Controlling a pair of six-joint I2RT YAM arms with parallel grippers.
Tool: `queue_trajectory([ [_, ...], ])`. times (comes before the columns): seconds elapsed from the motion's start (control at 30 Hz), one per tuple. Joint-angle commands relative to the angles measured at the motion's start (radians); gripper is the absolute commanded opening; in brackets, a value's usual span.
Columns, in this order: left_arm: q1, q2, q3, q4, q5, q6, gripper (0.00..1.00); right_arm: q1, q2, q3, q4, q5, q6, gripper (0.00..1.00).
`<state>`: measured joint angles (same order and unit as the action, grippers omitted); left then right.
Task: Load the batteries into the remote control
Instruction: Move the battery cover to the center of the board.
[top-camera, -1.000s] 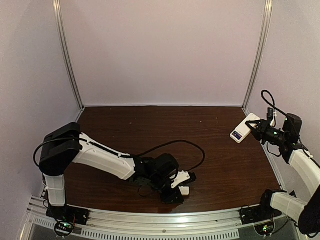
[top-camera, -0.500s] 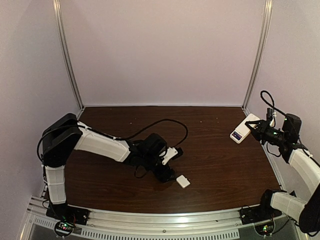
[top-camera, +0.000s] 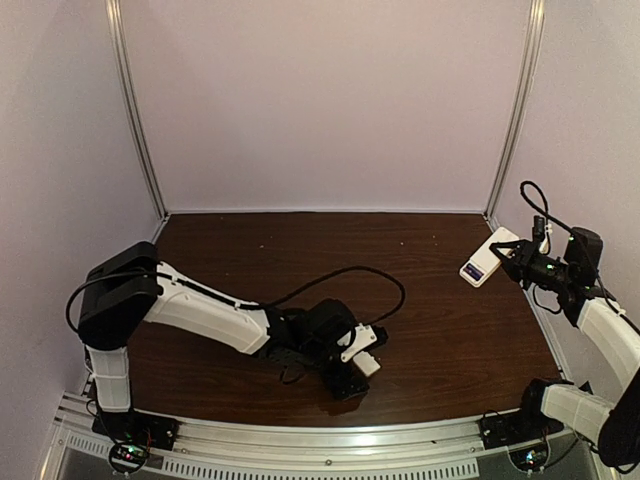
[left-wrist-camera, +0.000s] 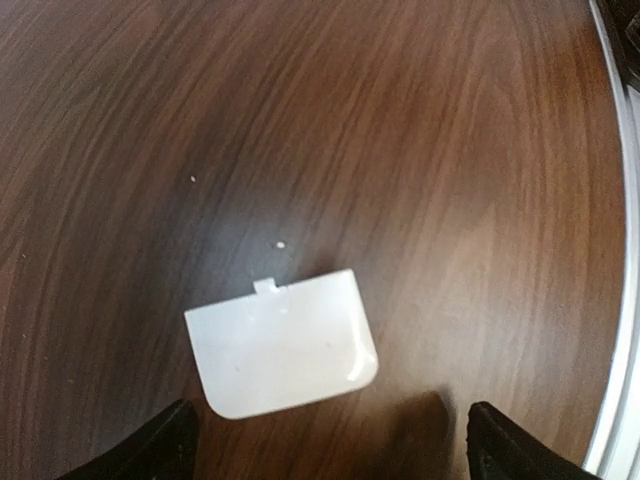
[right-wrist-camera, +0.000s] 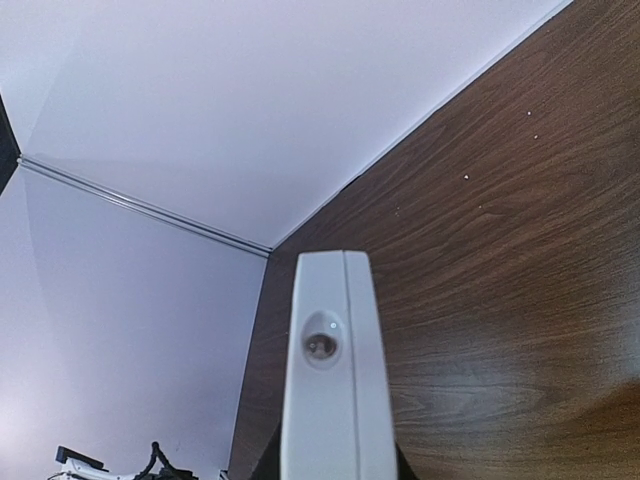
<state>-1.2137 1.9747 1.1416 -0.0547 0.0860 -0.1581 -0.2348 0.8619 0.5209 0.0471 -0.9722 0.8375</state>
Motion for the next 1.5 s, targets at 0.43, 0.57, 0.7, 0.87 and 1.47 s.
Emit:
queue_trajectory([
  [0.43, -0.03, 0.133, 0.139, -0.061, -0.211, -0.099, 0.68, 0.023, -0.023, -0.017, 0.007, 0.008, -0.01, 0.0],
  [0.57, -0.03, 0.12, 0.126, -0.066, -0.22, -0.1, 0.57, 0.04, -0.032, -0.041, 0.03, 0.019, 0.008, 0.0],
  [0.7, -0.028, 0.099, 0.092, -0.08, -0.235, -0.099, 0.5, 0.081, -0.042, -0.072, 0.066, 0.046, 0.038, 0.0],
  [0.87, -0.004, 0.044, 0.009, -0.095, -0.231, -0.103, 0.46, 0.162, -0.034, -0.086, 0.099, 0.095, 0.058, 0.0],
  [1.47, 0.098, -0.169, -0.146, -0.159, -0.035, 0.184, 0.88, 0.41, 0.032, -0.099, 0.234, 0.227, 0.121, 0.0],
])
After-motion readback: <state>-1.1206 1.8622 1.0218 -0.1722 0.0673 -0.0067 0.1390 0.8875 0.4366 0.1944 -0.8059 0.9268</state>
